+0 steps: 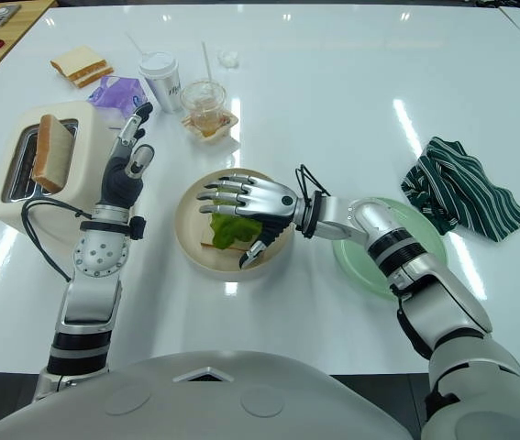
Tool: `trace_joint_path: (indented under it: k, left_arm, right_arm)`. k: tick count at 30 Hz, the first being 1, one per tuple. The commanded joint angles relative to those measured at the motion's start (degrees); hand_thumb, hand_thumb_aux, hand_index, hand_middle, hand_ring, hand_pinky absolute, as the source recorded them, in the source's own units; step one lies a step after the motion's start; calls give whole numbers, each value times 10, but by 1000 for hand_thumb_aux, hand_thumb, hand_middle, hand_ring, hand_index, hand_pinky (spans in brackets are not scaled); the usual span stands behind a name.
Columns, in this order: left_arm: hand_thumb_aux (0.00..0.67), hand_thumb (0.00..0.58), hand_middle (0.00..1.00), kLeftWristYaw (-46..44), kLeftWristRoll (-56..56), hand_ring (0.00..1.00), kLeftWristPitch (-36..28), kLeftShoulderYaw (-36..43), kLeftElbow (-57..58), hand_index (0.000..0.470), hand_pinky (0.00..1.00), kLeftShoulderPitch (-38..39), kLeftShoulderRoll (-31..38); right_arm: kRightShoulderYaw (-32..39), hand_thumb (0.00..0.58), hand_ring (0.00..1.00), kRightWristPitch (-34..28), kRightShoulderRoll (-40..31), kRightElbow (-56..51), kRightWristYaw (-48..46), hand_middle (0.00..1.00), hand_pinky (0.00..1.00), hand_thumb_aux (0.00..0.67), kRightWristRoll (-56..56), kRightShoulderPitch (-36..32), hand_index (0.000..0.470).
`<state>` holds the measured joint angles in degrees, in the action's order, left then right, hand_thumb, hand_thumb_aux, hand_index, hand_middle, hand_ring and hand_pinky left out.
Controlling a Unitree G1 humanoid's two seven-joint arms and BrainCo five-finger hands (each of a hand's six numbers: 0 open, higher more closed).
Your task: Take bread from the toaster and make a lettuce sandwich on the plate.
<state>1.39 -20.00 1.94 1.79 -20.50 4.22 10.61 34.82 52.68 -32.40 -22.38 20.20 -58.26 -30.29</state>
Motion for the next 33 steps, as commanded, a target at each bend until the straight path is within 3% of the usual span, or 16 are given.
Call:
trace_joint_path:
  k: [1,5,9,12,14,21,33]
  left_arm:
    - [0,0,0,15,-40,0,5,-30,-116,0,0,11,7]
    - [0,0,0,-9,-47,0,-44,-137,-240,0,0,41,29]
    - [0,0,0,-28,-20,0,-58,-317,-279,0,0,84,73]
    - [0,0,0,-37,10,0,-60,-439,-258,0,0,107,106]
    - [0,0,0,-50,7,0,-59,-465,-223,0,0,132,117]
    - [0,0,0,-80,-109,0,-41,-374,-133,0,0,208,136]
    - [0,0,0,-69,-224,0,-47,-229,-28,0,0,106,186]
  right_arm:
    - [-44,0,0,-6,-31,64,-24,0,0,0,40,32,0]
    - [-83,0,0,-24,-47,134,-58,0,0,0,91,91,0]
    - [-95,0,0,-32,-43,134,-99,0,0,0,145,130,0]
    - [-97,0,0,-36,-33,145,-110,0,0,0,149,147,0]
    - [-99,0,0,-40,-25,150,-112,0,0,0,147,155,0]
    - [-103,0,0,-41,-8,162,-125,0,0,0,136,177,0]
    - [-119,0,0,-50,3,177,-126,0,0,0,128,198,0]
